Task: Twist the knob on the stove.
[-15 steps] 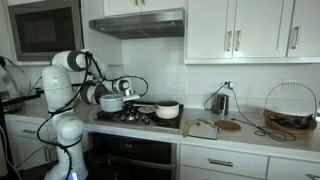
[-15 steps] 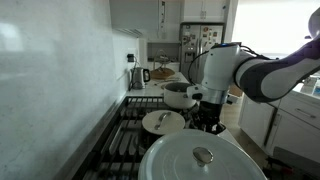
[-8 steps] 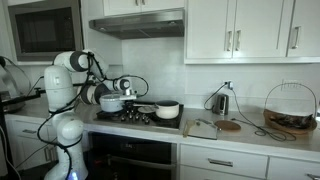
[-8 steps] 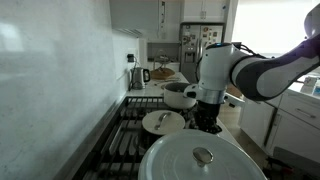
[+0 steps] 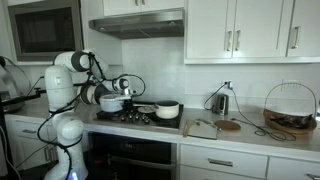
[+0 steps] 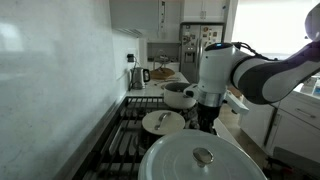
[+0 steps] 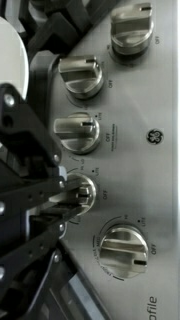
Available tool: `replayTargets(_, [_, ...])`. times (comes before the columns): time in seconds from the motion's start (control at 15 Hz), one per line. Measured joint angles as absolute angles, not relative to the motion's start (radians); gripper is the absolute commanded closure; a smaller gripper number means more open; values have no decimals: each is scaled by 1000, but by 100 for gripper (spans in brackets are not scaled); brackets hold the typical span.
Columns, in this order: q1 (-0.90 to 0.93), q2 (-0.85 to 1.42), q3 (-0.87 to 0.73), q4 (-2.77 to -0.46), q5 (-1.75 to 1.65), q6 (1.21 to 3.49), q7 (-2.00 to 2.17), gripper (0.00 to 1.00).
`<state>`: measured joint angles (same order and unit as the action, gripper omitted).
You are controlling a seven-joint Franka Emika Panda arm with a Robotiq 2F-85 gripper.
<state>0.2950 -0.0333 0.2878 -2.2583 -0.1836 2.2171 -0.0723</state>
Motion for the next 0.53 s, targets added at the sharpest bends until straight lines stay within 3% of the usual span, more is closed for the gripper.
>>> replayTargets(0.07, [295, -32, 293, -2257, -197, 2214, -31, 56])
replayTargets(0.2, [295, -28, 300, -2250, -219, 2202, 34, 48])
replayTargets(0.53, [332, -40, 350, -2186, -208, 2037, 144, 10])
